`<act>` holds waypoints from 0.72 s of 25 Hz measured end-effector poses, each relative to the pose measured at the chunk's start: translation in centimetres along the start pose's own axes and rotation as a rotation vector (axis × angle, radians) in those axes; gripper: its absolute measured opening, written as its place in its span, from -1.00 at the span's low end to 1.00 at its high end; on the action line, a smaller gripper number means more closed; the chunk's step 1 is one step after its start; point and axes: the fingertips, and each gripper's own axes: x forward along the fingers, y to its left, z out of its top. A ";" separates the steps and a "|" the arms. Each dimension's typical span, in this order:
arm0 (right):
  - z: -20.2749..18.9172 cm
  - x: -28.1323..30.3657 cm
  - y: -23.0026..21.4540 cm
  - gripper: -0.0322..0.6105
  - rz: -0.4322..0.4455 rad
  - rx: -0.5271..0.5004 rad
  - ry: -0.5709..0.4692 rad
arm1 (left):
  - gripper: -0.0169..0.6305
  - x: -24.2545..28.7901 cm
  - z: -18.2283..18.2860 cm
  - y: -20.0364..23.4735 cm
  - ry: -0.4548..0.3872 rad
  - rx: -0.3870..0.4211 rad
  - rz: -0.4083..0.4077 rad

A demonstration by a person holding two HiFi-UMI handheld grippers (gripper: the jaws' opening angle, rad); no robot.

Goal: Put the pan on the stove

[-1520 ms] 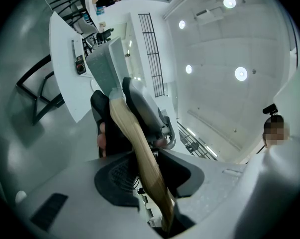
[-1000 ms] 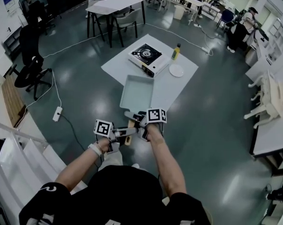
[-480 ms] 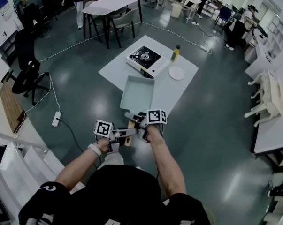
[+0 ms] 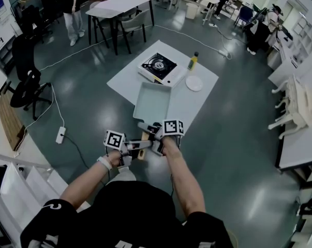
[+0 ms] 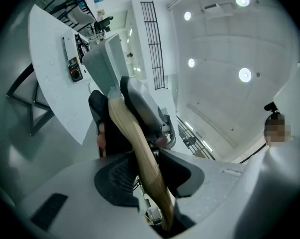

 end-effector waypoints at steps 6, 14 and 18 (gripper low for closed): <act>1.9 1.2 -0.1 -0.40 -0.006 0.002 -0.003 | -0.58 -0.5 2.2 0.3 0.003 -0.012 -0.001; 3.6 4.2 -0.2 -0.40 -0.014 0.009 -0.015 | -0.58 -2.7 4.7 1.4 0.016 -0.024 0.001; 4.6 5.6 -0.4 -0.40 -0.015 0.003 -0.017 | -0.58 -3.7 6.0 1.8 0.021 -0.035 0.006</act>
